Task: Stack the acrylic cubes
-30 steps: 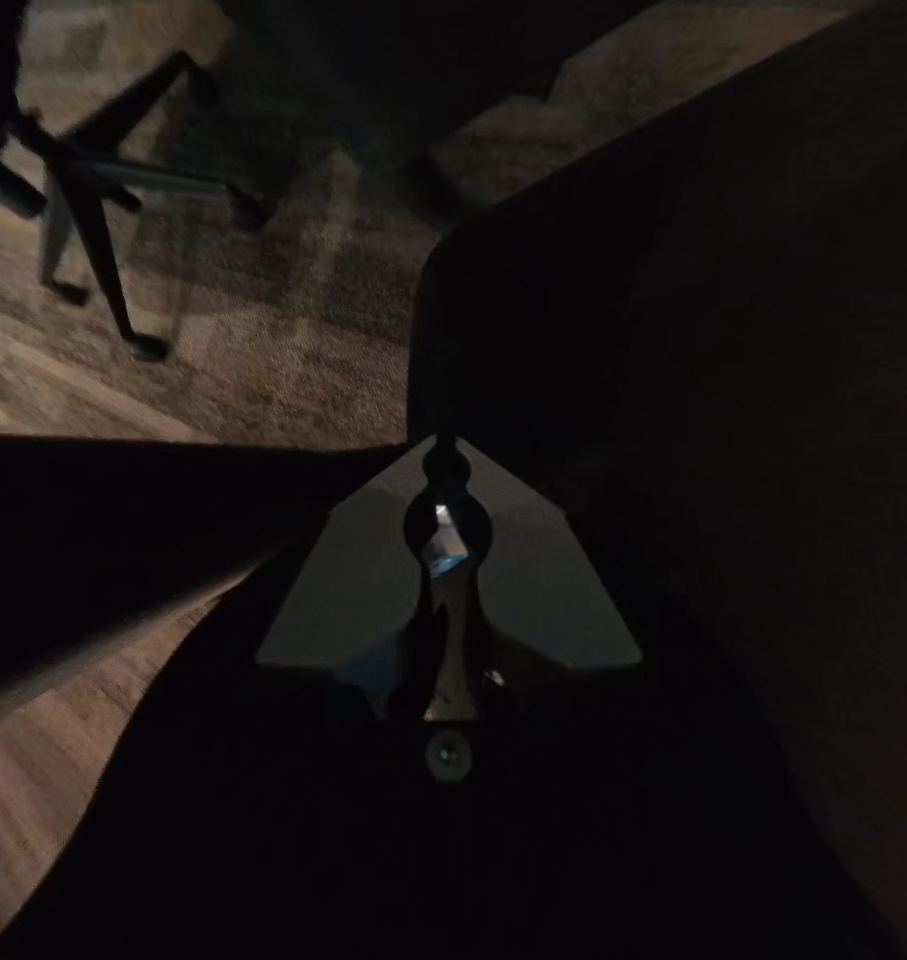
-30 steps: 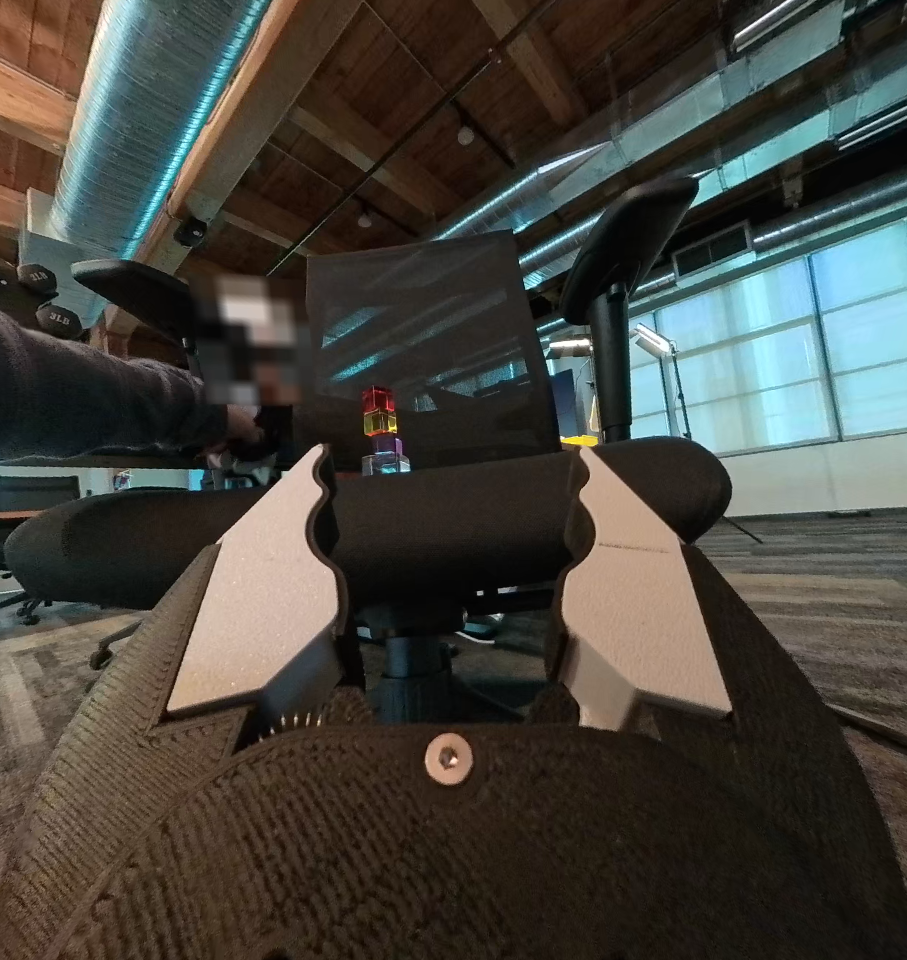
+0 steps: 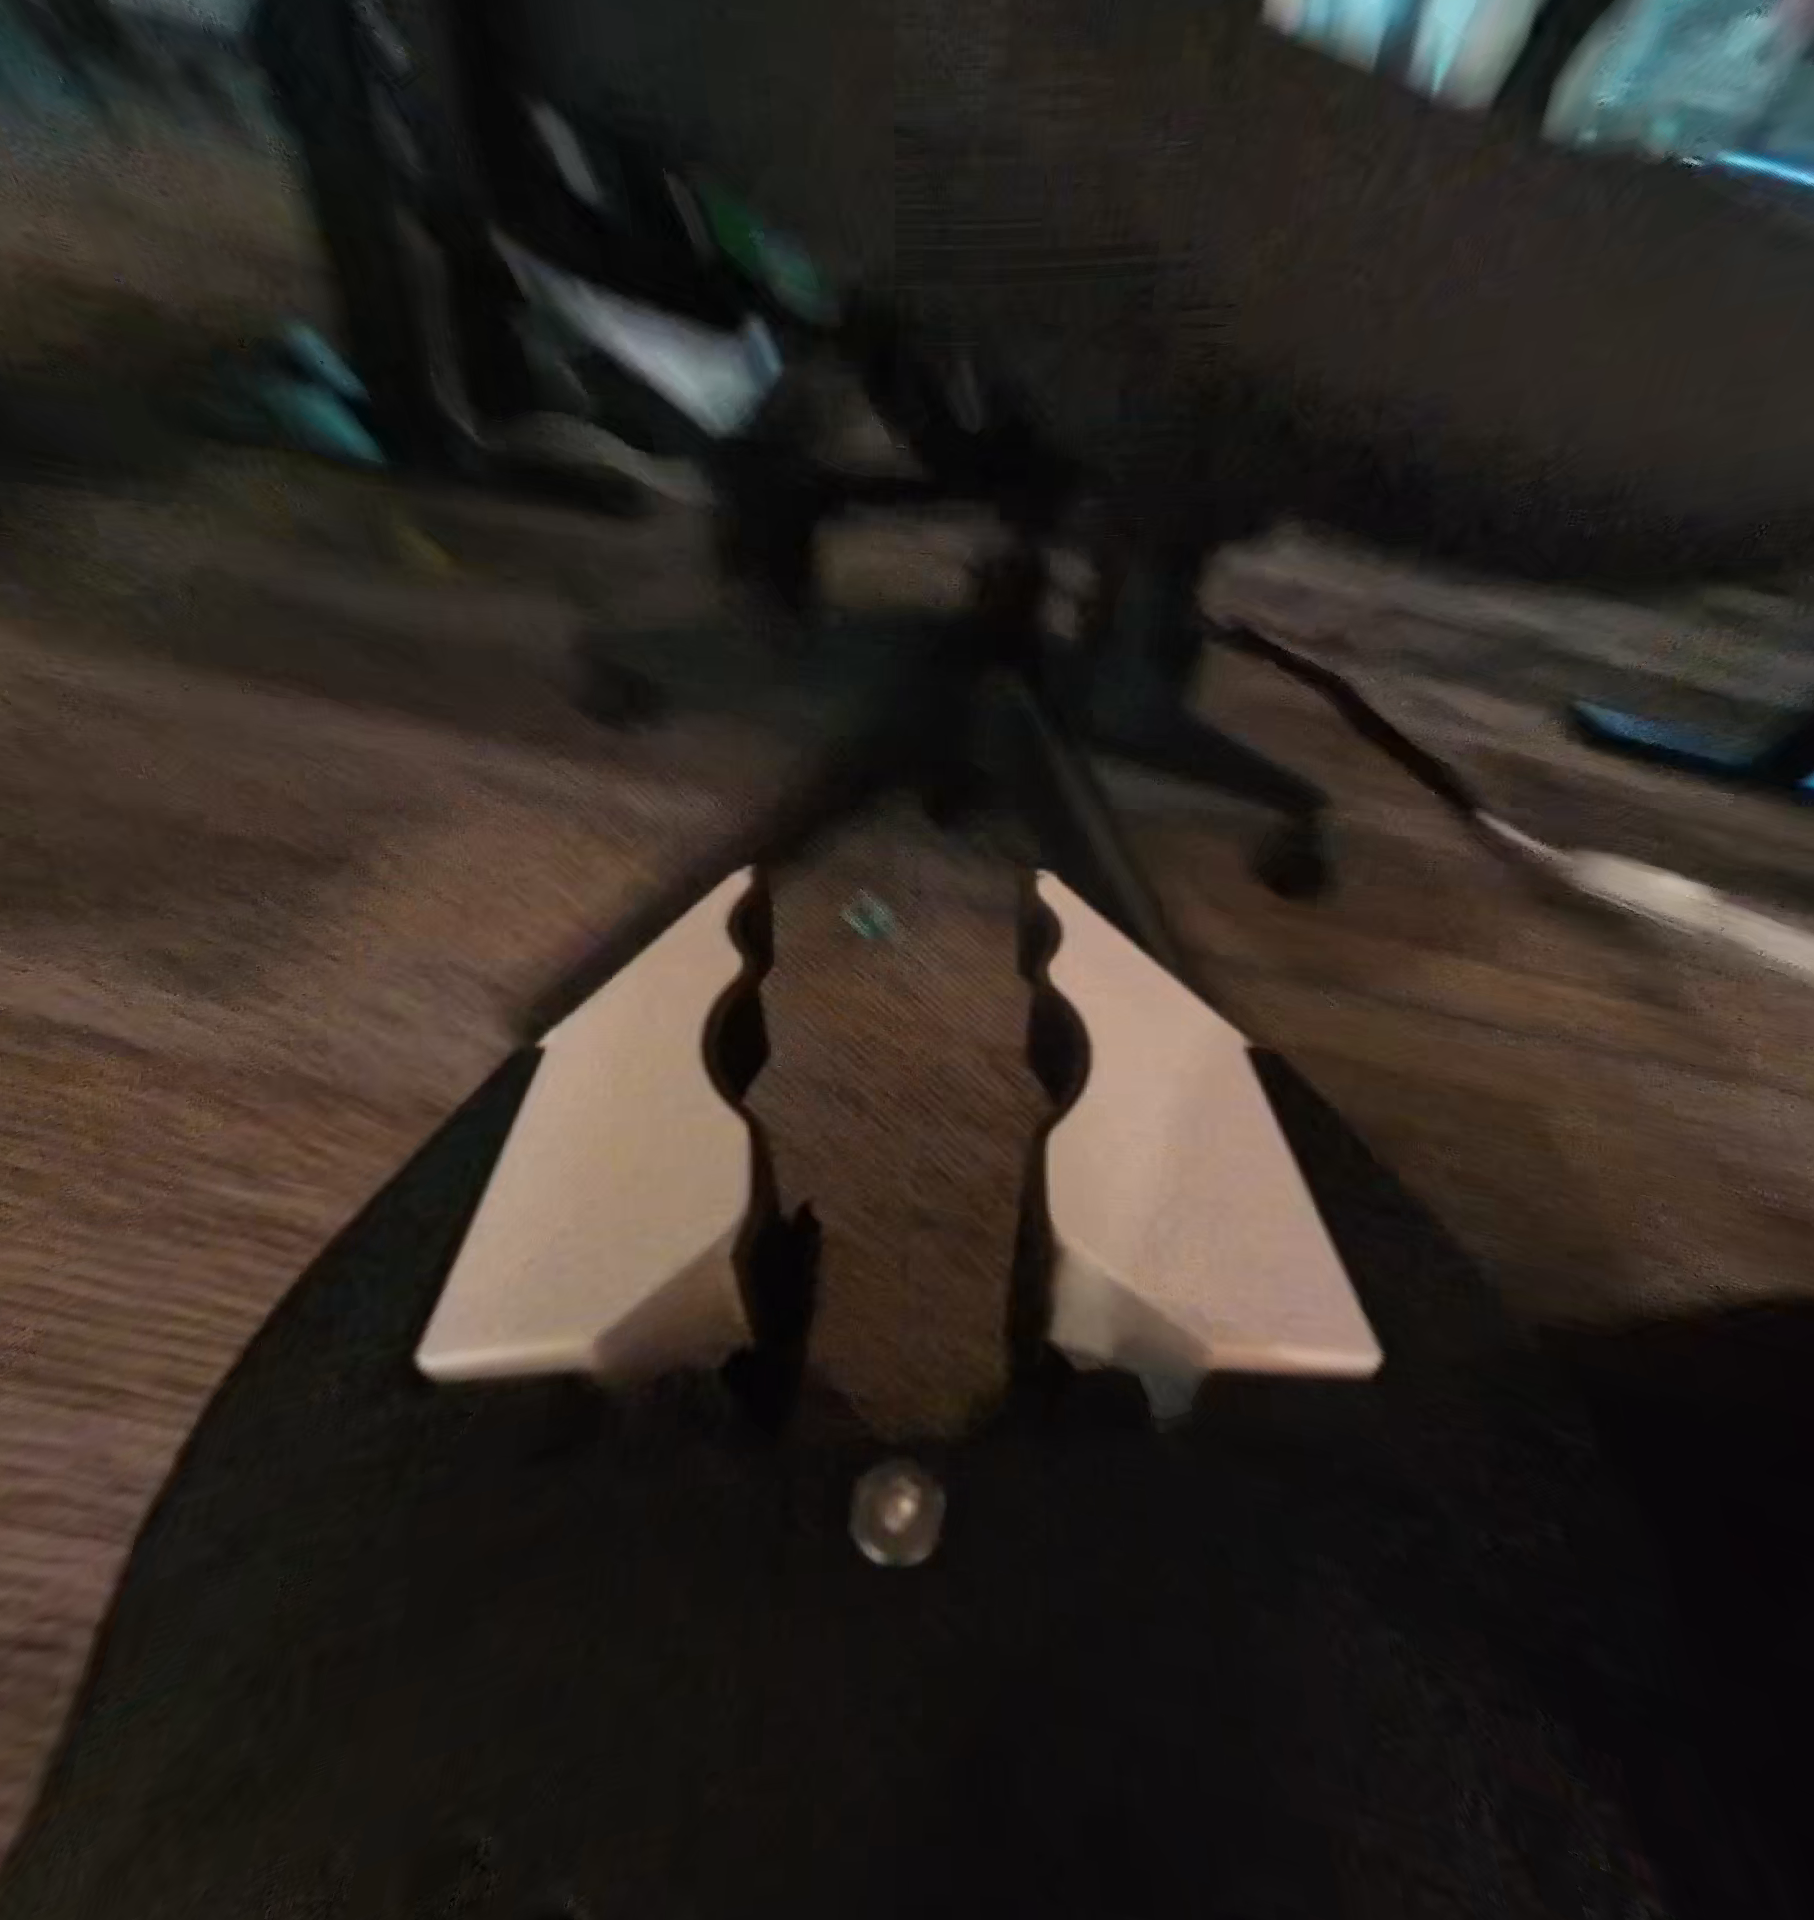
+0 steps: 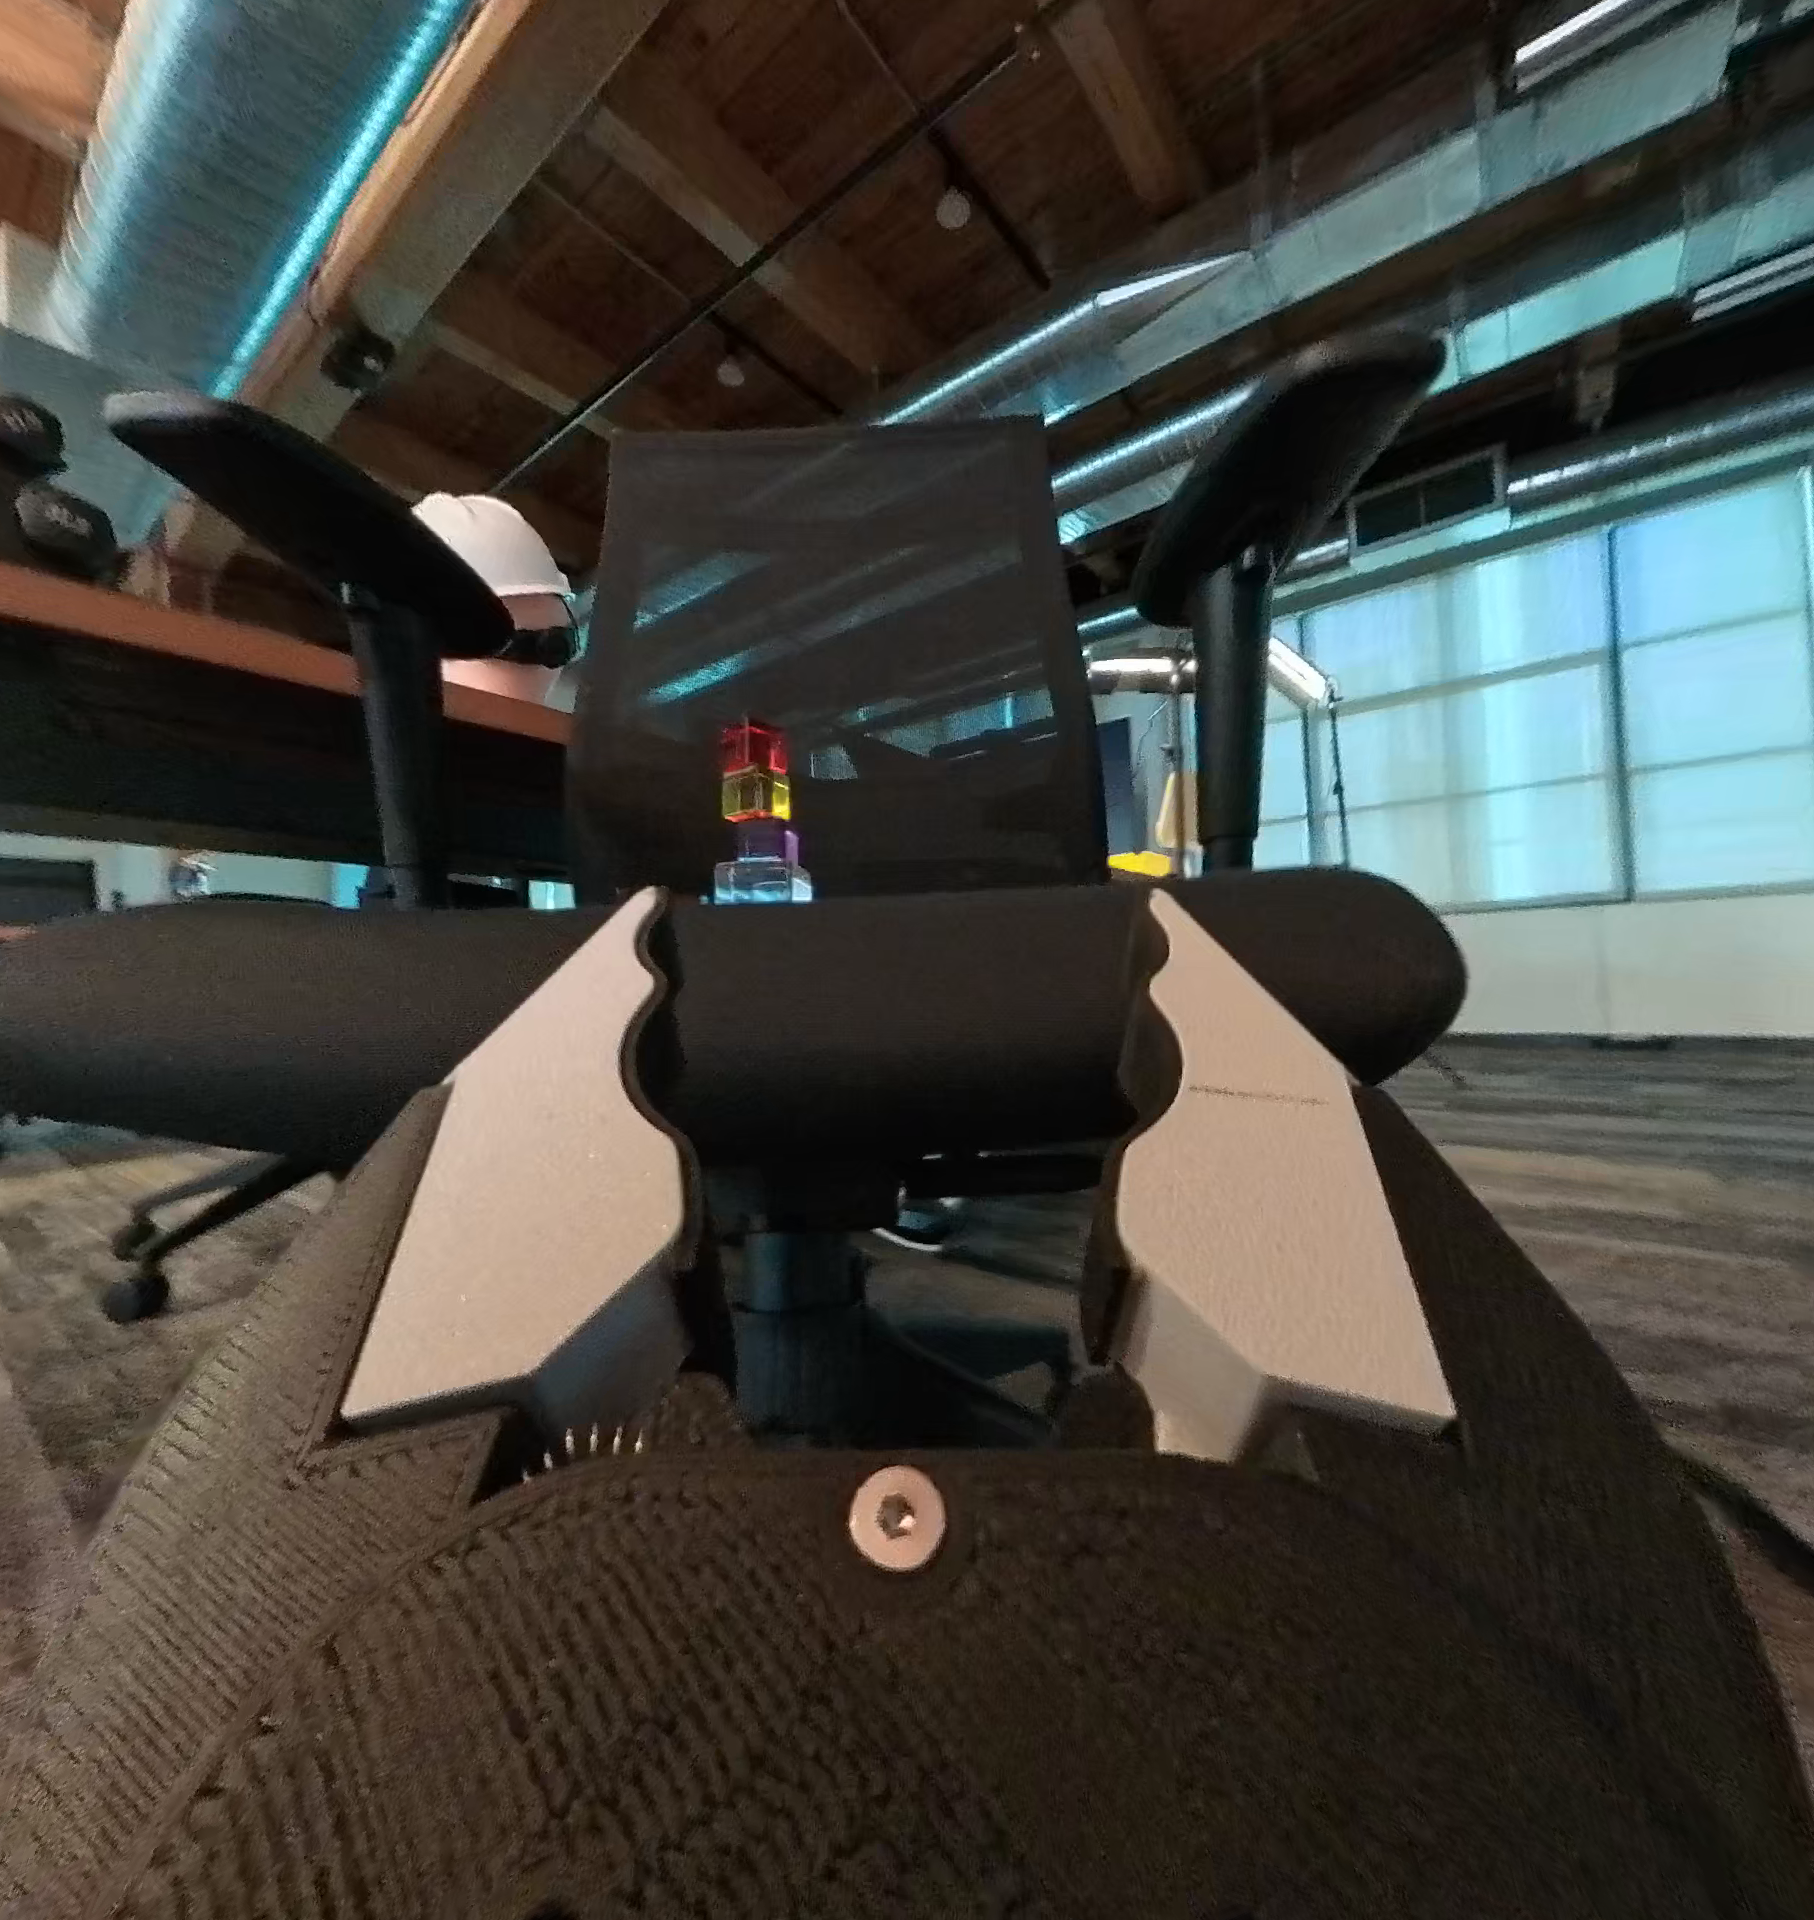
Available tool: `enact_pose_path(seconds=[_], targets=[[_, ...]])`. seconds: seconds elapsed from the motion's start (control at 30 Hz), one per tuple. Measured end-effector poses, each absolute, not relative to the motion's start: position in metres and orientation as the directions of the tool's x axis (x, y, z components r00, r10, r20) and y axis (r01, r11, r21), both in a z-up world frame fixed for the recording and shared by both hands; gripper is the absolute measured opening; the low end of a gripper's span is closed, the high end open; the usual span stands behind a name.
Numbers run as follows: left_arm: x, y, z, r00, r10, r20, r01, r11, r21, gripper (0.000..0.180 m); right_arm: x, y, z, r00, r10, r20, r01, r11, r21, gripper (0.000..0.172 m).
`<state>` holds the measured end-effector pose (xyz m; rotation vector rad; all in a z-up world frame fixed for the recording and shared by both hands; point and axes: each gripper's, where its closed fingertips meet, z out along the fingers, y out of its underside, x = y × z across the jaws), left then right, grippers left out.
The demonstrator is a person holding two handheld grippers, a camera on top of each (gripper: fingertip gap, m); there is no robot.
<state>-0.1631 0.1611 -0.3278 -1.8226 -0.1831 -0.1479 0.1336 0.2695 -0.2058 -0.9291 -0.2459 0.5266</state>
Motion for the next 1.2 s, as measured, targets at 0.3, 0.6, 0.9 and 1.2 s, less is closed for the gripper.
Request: enact_pose_path(seconds=[0.3, 0.6, 0.9, 1.2], targets=[[-0.055, 0.294, -0.522, 0.937, -0.081, 0.341, 0.195, -0.687, -0.700, 0.055, 0.144, 0.253, -0.194, 0.914, 0.401, 0.064, -0.216, 0.614, -0.759, 0.077], [-0.116, 0.411, -0.612, 0.999, -0.025, 0.038, 0.016, -0.583, -0.812, 0.065, 0.151, 0.259, -0.202, 0.899, 0.439, -0.010, -0.294, 0.585, -0.756, 0.072], [-0.145, 0.472, -0.659, 0.999, -0.027, -0.021, -0.034, -0.655, -0.755, 0.052, 0.145, 0.276, -0.216, 0.879, 0.475, -0.037, -0.319, 0.531, -0.785, 0.071], [-0.107, 0.440, -0.640, 0.964, -0.265, -0.032, -0.201, -0.638, -0.743, 0.026, 0.128, 0.279, -0.223, 0.881, 0.471, 0.045, -0.239, 0.525, -0.817, 0.071]])
